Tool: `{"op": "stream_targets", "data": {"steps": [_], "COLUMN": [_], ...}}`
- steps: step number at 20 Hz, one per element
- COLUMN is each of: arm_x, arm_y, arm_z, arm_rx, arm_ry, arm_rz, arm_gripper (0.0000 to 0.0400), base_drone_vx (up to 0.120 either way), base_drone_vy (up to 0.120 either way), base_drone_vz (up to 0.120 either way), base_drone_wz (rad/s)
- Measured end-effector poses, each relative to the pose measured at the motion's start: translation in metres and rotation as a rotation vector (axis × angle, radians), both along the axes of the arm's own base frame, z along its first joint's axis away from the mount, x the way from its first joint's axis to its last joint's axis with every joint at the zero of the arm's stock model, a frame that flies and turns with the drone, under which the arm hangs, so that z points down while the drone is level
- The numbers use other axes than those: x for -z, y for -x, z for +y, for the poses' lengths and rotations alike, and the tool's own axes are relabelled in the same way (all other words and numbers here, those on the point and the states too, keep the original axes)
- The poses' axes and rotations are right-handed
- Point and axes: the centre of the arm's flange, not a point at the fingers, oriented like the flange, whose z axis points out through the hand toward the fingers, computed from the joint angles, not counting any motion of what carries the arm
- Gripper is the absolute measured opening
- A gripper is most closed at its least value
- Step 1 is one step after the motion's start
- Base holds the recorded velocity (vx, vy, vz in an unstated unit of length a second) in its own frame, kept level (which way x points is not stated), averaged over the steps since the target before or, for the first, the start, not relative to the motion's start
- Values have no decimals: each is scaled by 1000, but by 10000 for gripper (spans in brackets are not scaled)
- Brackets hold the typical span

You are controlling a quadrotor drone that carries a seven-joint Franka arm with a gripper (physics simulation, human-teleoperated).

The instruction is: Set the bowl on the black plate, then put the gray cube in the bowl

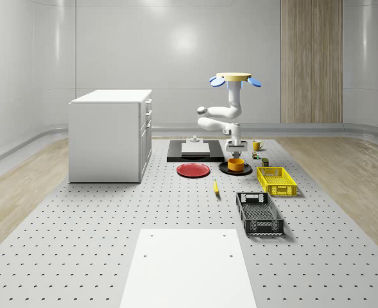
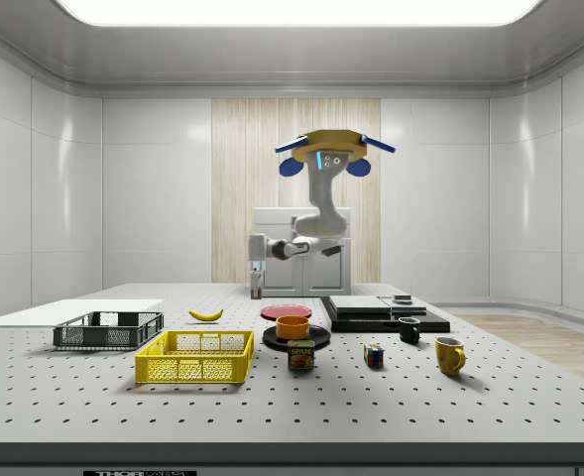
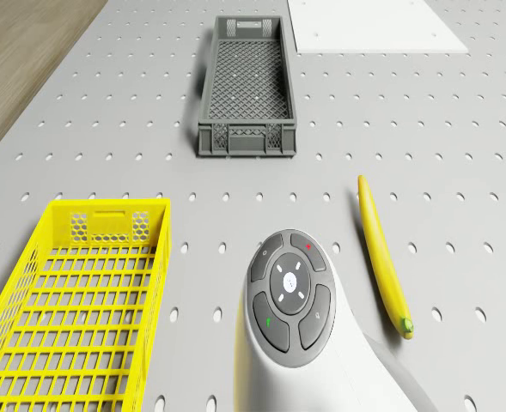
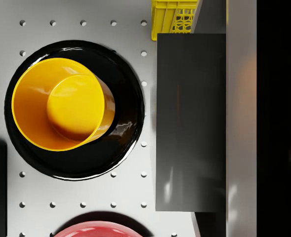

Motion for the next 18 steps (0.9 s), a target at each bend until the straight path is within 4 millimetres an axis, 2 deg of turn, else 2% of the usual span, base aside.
{"op": "stream_targets", "data": {"steps": [3,8,14,18], "arm_x": [0,0,0,0], "arm_y": [0,0,0,0], "arm_z": [0,0,0,0], "arm_rx": [0,0,0,0], "arm_ry": [0,0,0,0], "arm_rz": [0,0,0,0], "arm_gripper": [251,251,251,251], "base_drone_vx": [-120,-120,-120,-120], "base_drone_vy": [-80,0,0,60], "base_drone_vz": [0,0,-120,-10], "base_drone_wz": [0,0,0,0]}}
